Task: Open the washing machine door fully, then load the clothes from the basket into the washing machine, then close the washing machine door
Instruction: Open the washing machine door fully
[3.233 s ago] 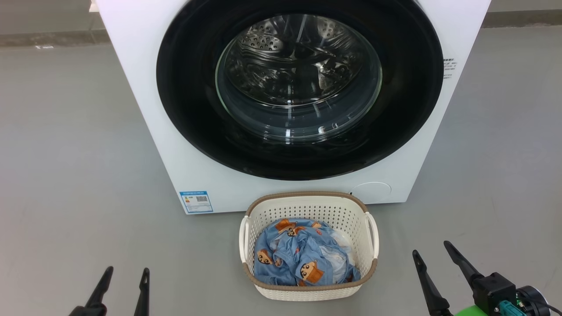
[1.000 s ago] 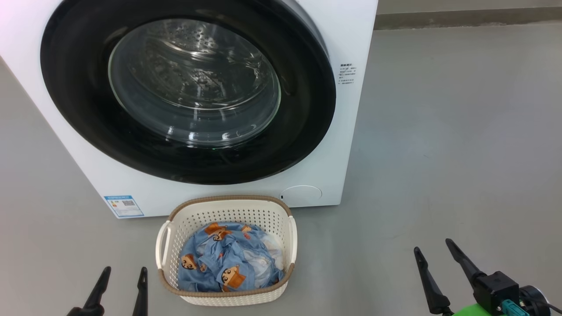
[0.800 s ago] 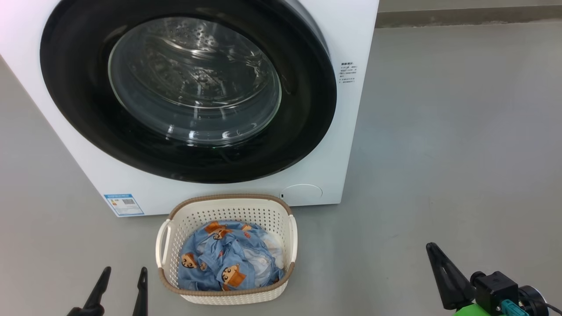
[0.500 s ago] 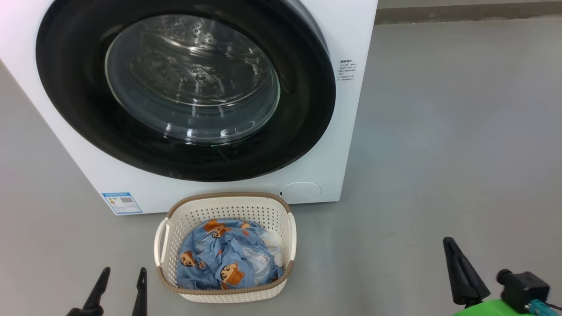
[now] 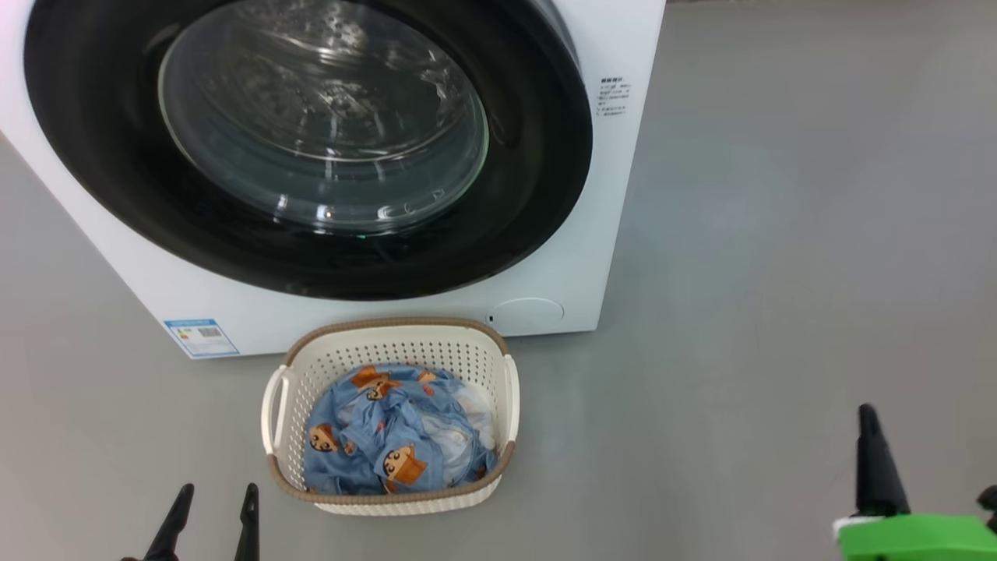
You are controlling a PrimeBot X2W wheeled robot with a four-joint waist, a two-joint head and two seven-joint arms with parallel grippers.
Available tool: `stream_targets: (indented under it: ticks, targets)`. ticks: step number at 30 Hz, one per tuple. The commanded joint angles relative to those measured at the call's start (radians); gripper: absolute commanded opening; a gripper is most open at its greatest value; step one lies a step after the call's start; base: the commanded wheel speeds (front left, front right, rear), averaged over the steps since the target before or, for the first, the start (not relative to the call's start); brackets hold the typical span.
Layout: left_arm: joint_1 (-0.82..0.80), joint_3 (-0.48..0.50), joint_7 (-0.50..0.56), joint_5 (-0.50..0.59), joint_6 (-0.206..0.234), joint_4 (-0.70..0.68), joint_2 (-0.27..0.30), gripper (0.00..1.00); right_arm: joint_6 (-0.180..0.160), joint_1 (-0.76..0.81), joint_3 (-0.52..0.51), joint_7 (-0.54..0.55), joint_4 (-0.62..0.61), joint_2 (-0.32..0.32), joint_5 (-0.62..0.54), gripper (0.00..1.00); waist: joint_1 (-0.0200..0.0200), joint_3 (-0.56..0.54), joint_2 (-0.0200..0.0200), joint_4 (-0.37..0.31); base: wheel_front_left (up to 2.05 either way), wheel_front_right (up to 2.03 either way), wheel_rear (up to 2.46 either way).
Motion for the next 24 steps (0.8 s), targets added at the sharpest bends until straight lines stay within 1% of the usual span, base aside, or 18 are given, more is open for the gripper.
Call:
stream_targets:
  ticks: [1,5,7,12,15,19,24]
  targets:
    - [-0.017,0.033,-0.009,-0.002,-0.003,-0.027,0.006,1.00,0.002,-0.038,0.017,-0.012,-0.020,-0.010,0.024,0.00,0.0000,0.011,0.0000,-0.001,0.00,0.00,0.00]
    - [-0.028,0.028,-0.009,-0.001,-0.004,-0.035,0.006,1.00,0.002,-0.079,-0.018,-0.012,-0.007,-0.010,0.227,0.00,0.0000,0.037,0.0000,0.000,0.00,0.00,0.00]
    - [-0.035,0.025,-0.009,0.001,-0.004,-0.041,0.006,1.00,0.002,-0.096,-0.029,-0.012,-0.004,-0.020,0.323,0.00,0.0000,0.051,0.0000,0.000,0.00,0.00,0.00]
    - [-0.054,0.023,-0.009,-0.001,-0.006,-0.056,0.009,1.00,0.002,-0.149,-0.062,-0.008,-0.007,-0.087,0.573,0.00,0.0000,0.097,0.0000,0.000,0.00,0.00,0.00]
    - [-0.072,0.016,-0.009,-0.003,-0.006,-0.059,0.014,1.00,0.002,-0.186,-0.109,0.026,-0.024,-0.121,0.694,0.00,0.0000,0.133,0.0000,0.004,0.00,0.00,0.00]
    - [-0.097,0.012,-0.009,-0.007,-0.006,-0.070,0.014,1.00,0.002,-0.243,-0.176,0.130,-0.029,-0.147,0.794,0.00,0.0000,0.191,0.0000,0.012,0.00,0.00,0.00]
    - [-0.128,-0.009,-0.009,-0.010,-0.007,-0.072,0.030,1.00,0.002,-0.345,-0.234,0.281,-0.010,-0.165,0.834,0.00,0.0000,0.271,0.0000,0.022,0.00,0.00,0.00]
